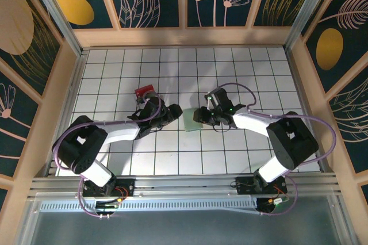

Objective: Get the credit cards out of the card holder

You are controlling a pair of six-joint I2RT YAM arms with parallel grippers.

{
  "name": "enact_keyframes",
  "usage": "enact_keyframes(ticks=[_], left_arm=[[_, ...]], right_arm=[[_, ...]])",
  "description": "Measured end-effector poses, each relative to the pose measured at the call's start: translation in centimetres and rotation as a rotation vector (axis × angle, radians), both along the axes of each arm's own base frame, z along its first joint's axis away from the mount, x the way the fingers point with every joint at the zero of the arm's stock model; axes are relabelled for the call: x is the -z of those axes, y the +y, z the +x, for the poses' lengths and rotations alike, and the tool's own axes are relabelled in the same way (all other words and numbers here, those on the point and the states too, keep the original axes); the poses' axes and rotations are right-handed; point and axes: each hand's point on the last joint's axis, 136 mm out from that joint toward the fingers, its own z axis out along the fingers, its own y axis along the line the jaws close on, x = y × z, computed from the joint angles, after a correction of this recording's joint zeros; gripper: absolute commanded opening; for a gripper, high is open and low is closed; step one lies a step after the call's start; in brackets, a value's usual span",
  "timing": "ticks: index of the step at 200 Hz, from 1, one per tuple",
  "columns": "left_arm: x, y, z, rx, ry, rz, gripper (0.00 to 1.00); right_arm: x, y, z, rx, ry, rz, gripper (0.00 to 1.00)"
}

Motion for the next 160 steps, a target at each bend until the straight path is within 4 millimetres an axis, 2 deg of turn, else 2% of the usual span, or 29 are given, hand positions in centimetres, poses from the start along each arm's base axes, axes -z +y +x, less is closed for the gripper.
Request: enact_keyframes(ticks=[56, 98, 107, 129, 160], left_arm=[[0.5, -1.8, 0.4, 0.031, 0.003, -0.091, 0.51], [-0.2, -2.5, 0.6, 0.048, -0.014, -0.134, 0.37], [-0.5, -2.7, 0.7, 0.052, -0.021, -0.144, 0.38], [-0.4, -2.6, 0.8, 0.041, -0.023, -0.139, 0.45], [-0.6, -0.8, 1.0, -0.024, -0.030, -0.065, 0.48]], right_arm=[[-1.5, 1.6, 0.1, -0.012, 0.004, 0.113, 0.37], [-2.4, 2.3, 0.3, -0.021, -0.005, 0.168, 0.37], [-2.5, 2.4, 0.4, -0.021, -0.008, 0.171, 0.36], [-2.3, 2.2, 0.5, -0.012, -0.008, 0.159, 0.37], [-1.1, 1.0, 0.5, 0.022, 0.004, 0.076, 0.39]])
